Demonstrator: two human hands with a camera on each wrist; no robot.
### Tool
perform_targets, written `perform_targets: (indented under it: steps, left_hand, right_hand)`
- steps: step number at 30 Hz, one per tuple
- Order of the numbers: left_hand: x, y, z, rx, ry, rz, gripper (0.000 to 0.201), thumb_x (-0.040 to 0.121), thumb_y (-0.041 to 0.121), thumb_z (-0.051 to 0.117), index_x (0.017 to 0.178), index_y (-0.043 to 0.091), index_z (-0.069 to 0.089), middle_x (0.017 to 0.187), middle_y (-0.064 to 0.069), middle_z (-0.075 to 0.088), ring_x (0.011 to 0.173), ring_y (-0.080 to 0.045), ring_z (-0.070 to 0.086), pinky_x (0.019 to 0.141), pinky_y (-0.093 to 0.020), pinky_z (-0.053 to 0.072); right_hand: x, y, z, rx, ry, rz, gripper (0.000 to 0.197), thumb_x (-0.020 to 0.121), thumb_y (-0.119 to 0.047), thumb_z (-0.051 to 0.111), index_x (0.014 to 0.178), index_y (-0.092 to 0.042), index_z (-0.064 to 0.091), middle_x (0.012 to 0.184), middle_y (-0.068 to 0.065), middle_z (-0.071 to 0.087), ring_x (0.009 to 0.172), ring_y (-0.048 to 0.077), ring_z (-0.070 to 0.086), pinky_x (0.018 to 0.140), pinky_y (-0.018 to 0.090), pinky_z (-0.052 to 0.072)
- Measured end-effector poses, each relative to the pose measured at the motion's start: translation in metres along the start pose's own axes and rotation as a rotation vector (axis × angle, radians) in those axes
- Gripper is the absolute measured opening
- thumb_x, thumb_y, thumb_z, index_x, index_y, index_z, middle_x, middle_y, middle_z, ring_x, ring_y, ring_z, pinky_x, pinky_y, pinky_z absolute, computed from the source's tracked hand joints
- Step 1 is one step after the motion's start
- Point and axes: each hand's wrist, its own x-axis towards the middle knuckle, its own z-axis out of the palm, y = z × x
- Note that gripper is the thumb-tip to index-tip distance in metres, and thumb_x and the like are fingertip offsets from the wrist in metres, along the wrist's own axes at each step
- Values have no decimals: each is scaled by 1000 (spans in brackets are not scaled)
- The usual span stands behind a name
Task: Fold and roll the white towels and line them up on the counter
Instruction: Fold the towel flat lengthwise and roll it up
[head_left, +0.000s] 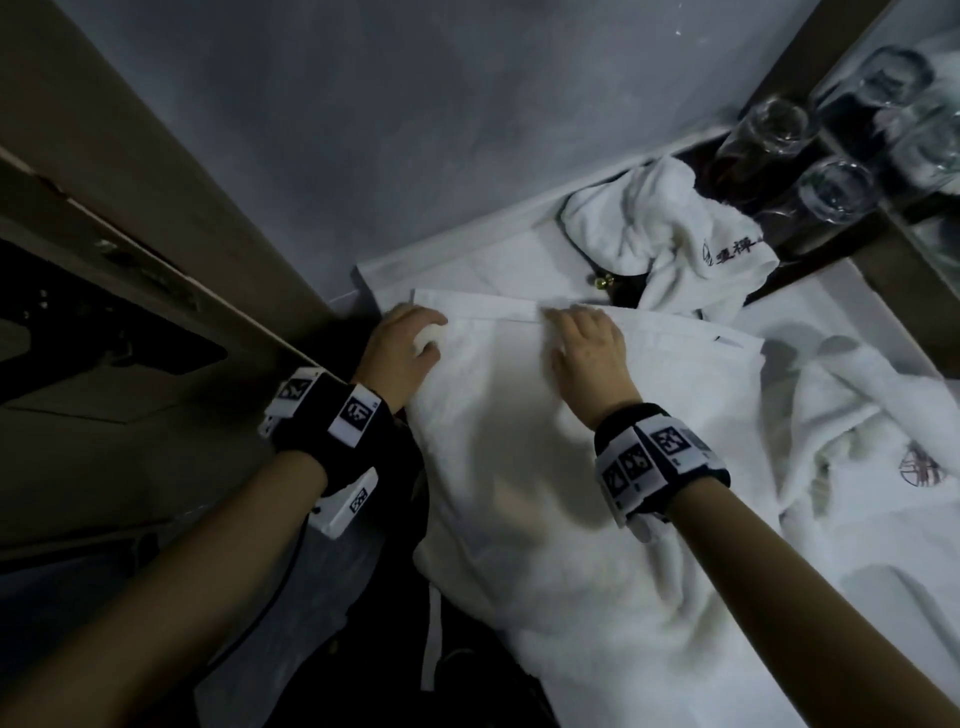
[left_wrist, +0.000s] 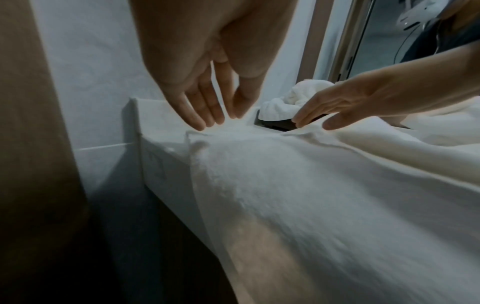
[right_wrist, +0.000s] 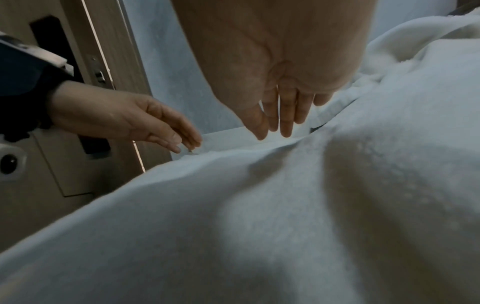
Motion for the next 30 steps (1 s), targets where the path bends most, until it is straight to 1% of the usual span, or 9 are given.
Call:
perform_targets:
  steps: [6, 12, 14, 18, 21, 23, 25, 28, 30]
  left_hand:
    - [37, -12, 0, 124, -134, -74, 33, 79, 2, 66, 111, -5, 57, 116, -25, 48, 108, -35, 48, 96, -38, 41]
    - [51, -21, -19, 164, -300, -103, 19, 76, 7, 71, 87, 4, 55, 91, -19, 57, 84, -29, 54, 77, -35, 43]
    - [55, -20, -25, 144, -273, -13, 14, 77, 2, 69, 86, -5, 61, 87, -24, 60, 81, -33, 57, 74, -34, 43]
    - [66, -14, -19, 122, -98, 116, 9, 79, 1, 65, 80, -5, 58, 83, -11, 47, 72, -21, 45, 66, -25, 34]
    - [70, -15, -6, 132, -136, 175, 6, 81, -3, 60, 79, -3, 54, 90, -13, 46, 76, -23, 44, 69, -26, 36]
    - [75, -16, -1, 139, -205, 161, 4, 83, -2, 58, 86, -2, 54, 112, -16, 53, 94, -27, 51, 82, -30, 41]
    - [81, -17, 1, 162, -260, 170, 5, 85, 0, 57, 88, -2, 54, 126, -16, 52, 114, -27, 48, 96, -27, 35]
    - [89, -13, -3, 261, -272, 236, 19, 81, 2, 60, 74, 9, 43, 102, -19, 52, 95, -33, 50, 86, -45, 40]
    - [90, -11, -6, 377, -289, 278, 20, 82, 7, 59, 74, 11, 42, 99, -17, 51, 93, -32, 47, 81, -43, 38]
  right_hand:
    - [17, 13, 5, -128, -3, 138, 33, 89, -17, 48, 121, -8, 55, 127, 13, 51, 121, 29, 41, 96, 32, 20]
    - [29, 10, 7, -211, -121, 182, 27, 92, -16, 43, 114, -5, 53, 119, 13, 54, 120, 26, 39, 98, 31, 17]
    - [29, 10, 2, -220, -102, 209, 24, 92, -13, 41, 110, -3, 53, 118, 16, 53, 115, 28, 43, 97, 33, 21]
    - [26, 9, -4, -167, 12, 284, 25, 93, -6, 41, 113, 5, 51, 112, 24, 51, 99, 38, 50, 86, 40, 34]
    - [28, 12, -2, -159, 6, 287, 29, 94, -10, 38, 116, 4, 49, 118, 22, 50, 106, 36, 48, 89, 39, 32]
    - [31, 14, 0, -194, -45, 295, 33, 97, -16, 32, 122, 1, 45, 120, 19, 51, 113, 32, 45, 94, 37, 27]
    - [33, 16, 3, -227, -72, 312, 35, 99, -20, 29, 127, -1, 42, 120, 17, 51, 114, 31, 44, 95, 37, 24]
    - [33, 15, 6, -241, -76, 313, 34, 100, -21, 28, 124, -2, 42, 117, 17, 52, 107, 31, 45, 93, 38, 24]
    - [32, 16, 4, -244, -69, 301, 34, 100, -20, 28, 124, -2, 43, 112, 16, 54, 103, 31, 48, 90, 38, 26]
